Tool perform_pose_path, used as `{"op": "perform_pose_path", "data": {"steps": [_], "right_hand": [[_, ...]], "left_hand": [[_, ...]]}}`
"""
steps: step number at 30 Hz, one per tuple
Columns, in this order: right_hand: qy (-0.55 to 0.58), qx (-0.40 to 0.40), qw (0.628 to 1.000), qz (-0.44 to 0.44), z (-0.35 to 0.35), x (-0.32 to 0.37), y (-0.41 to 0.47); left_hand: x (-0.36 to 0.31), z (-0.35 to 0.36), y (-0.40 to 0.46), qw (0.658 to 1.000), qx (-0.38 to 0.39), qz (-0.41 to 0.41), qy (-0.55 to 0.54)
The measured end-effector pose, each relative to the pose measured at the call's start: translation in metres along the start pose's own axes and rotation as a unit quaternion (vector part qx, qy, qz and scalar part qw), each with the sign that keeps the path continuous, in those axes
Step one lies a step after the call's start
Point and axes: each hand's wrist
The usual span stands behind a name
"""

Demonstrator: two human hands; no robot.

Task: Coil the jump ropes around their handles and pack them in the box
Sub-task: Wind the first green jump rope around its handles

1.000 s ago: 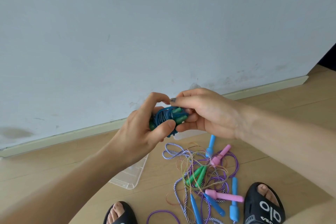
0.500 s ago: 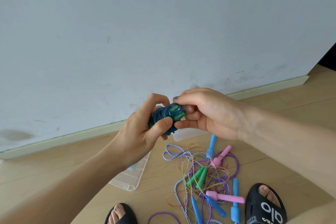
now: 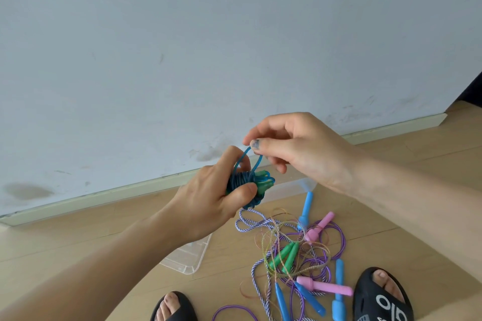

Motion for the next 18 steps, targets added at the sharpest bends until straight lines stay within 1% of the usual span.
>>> {"op": "perform_pose_path", "data": {"steps": [3,6,9,13,18], "right_hand": [[0.005,0.021,1.0,-0.014,-0.004,0.001,-0.001],[0.086,0.04,0.995,0.016,-0.01,0.002,0.0],[0.129,0.066,0.989,0.039,-0.014,0.003,-0.002],[0.087,0.062,0.994,0.034,-0.013,0.005,-0.004],[-0.008,0.033,0.999,0.007,-0.01,0.007,-0.004]], "left_hand": [[0.0,0.0,-0.001,1.0,-0.008,0.011,-0.025],[-0.003,-0.004,0.0,0.998,-0.021,0.02,-0.059],[-0.002,-0.006,0.0,0.998,-0.021,0.022,-0.049],[-0.001,-0.005,-0.002,0.999,-0.007,0.023,-0.039],[-0.005,-0.007,-0.003,0.999,-0.006,0.021,-0.038]]}}
Point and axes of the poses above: each hand's wrist, its own y-axis towards the middle knuckle, its own z-axis out of the palm, x = y × z, and after that the axes turned 6 degrees about y, right-handed
